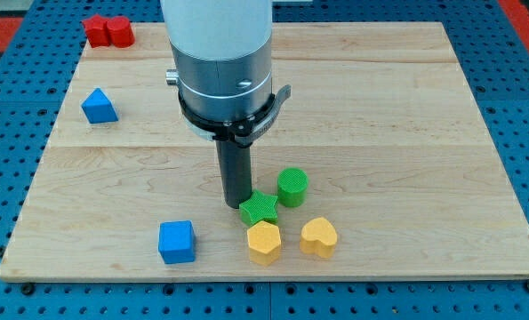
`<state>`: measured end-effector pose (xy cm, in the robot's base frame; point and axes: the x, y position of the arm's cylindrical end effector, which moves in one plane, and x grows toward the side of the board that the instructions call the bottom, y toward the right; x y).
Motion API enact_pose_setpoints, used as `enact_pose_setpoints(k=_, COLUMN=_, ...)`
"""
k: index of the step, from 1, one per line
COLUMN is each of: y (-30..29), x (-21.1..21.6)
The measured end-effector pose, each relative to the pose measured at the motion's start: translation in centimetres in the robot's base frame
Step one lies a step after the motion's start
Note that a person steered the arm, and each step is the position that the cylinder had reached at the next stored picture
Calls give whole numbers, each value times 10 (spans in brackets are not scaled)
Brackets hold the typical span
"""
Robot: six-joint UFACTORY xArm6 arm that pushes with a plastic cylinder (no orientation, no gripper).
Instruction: Slightly push the green blocks to the left
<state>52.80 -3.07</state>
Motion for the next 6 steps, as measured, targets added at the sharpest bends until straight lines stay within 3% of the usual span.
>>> enact_pose_setpoints(k=2, y=10, x=-8)
enact_pose_setpoints(k=3, y=-19, x=26)
enact_pose_setpoints(k=4, y=-10, x=38)
enact_pose_setpoints(k=6, y=34, x=3)
